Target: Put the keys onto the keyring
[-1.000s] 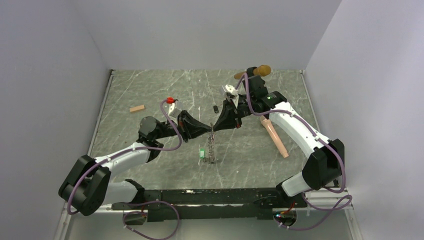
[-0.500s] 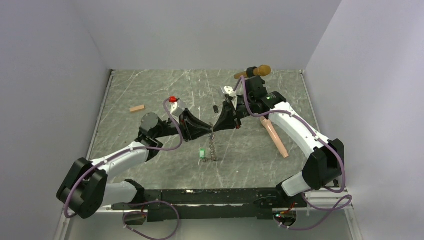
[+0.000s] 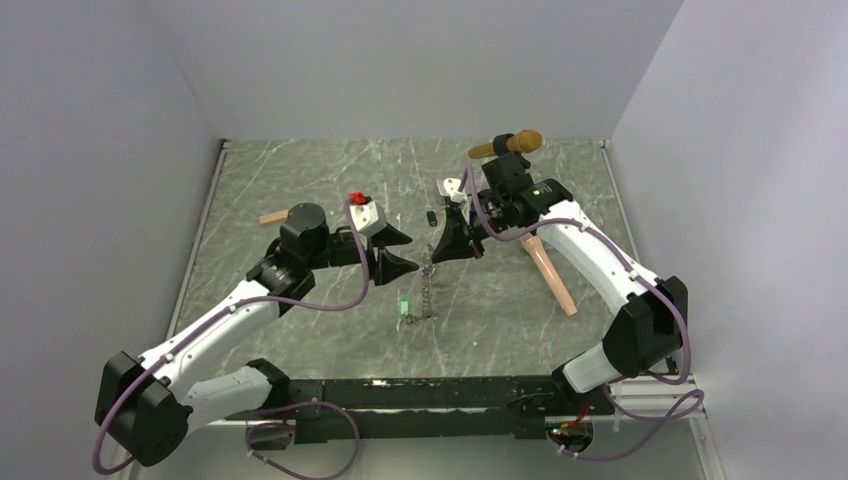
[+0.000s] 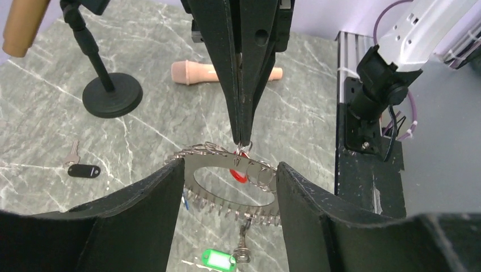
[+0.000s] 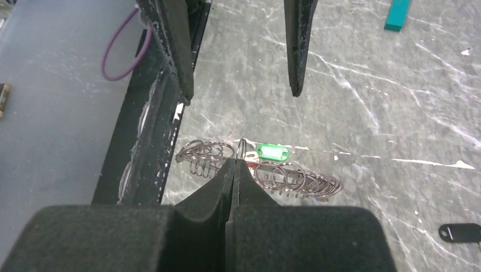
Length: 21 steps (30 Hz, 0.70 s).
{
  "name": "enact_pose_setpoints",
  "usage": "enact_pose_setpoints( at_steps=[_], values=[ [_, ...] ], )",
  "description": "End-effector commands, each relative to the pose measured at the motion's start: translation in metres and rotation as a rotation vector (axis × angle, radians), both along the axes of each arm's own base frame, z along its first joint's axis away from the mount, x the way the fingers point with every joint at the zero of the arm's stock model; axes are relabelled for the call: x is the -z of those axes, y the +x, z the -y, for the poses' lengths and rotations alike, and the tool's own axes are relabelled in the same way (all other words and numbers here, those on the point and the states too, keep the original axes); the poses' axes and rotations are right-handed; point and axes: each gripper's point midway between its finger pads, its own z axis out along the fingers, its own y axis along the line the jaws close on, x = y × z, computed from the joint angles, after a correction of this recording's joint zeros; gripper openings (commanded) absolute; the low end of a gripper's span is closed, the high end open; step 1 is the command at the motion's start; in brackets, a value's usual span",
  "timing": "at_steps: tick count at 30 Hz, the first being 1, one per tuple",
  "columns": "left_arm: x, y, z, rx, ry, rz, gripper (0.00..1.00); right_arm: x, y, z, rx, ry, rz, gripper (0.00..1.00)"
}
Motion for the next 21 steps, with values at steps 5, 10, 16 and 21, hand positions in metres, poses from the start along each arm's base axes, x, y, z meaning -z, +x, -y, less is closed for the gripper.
enact_pose_setpoints(
  at_steps=[5, 10, 16, 21],
  values=[
    [0.02, -0.003, 0.011, 0.02, 0.213, 0.096, 0.65, -0.015, 0.003, 0.001, -0.02, -0.012, 0.099, 0.0],
    [0.016, 0.002, 0.017, -0.007, 0.195, 0.13, 0.62, -0.016, 0.001, 0.001, -0.027, -0.008, 0.1, 0.0],
    [0.016, 0.002, 0.025, 0.008, 0.196, 0.118, 0.49, -0.015, 0.0, 0.0, -0.033, -0.007, 0.095, 0.0],
    [0.018, -0.001, 0.033, 0.046, 0.197, 0.096, 0.4, -0.014, 0.0, 0.0, -0.036, -0.007, 0.094, 0.0]
  ],
)
